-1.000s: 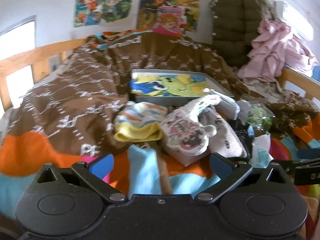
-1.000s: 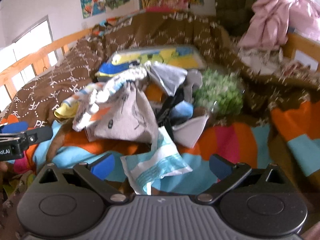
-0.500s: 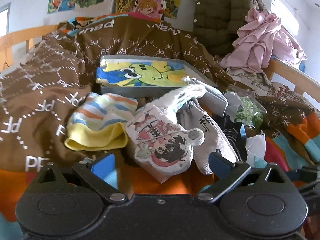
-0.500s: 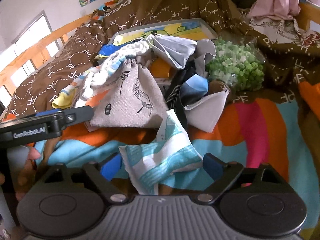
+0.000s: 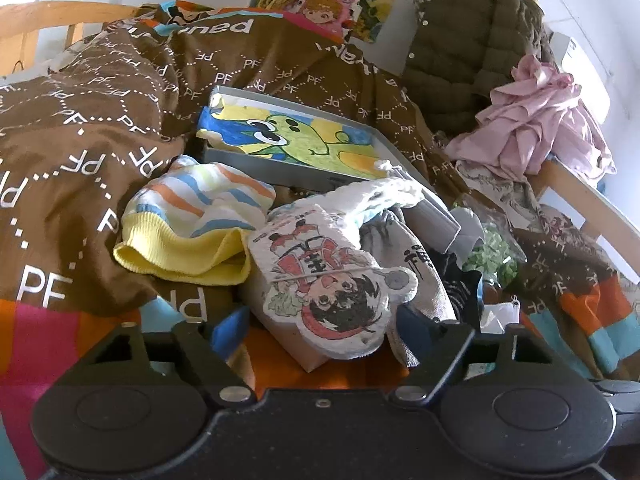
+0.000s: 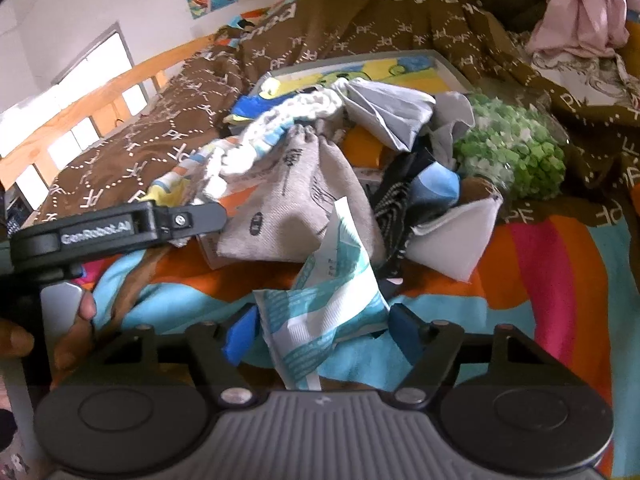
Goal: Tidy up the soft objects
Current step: 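Move left gripper to the cartoon-printed pouch while right gripper approaches the white-blue striped cloth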
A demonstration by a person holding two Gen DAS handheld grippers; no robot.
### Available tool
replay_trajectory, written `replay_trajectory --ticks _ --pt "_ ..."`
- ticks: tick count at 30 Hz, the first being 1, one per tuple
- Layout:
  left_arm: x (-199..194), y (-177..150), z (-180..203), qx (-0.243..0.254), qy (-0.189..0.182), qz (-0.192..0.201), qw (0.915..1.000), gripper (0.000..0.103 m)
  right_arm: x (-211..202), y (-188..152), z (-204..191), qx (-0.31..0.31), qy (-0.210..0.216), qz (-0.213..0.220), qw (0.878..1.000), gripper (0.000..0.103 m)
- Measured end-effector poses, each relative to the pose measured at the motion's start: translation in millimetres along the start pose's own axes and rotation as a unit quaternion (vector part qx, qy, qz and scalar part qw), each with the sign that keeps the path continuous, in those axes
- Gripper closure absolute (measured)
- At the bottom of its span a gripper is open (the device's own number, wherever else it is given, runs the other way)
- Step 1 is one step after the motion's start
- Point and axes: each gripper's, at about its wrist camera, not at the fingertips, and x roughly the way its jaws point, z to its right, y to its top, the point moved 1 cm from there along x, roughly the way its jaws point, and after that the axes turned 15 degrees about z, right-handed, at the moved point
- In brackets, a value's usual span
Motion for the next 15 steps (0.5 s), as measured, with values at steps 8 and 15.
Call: replay_trajectory --ticks 8,15 --pt "-7.0 -4.2 2.6 0.013 -0.009 0.011 0.9998 0.037 -7.1 1.8 -8.0 -0.011 0.032 0.022 0.999 0.029" --pt "-18.1 -3.9 2.4 0.012 -0.007 0.021 0.9997 0.037 -13.5 4.4 -10.0 -0.013 0.04 0.039 0.998 0.029"
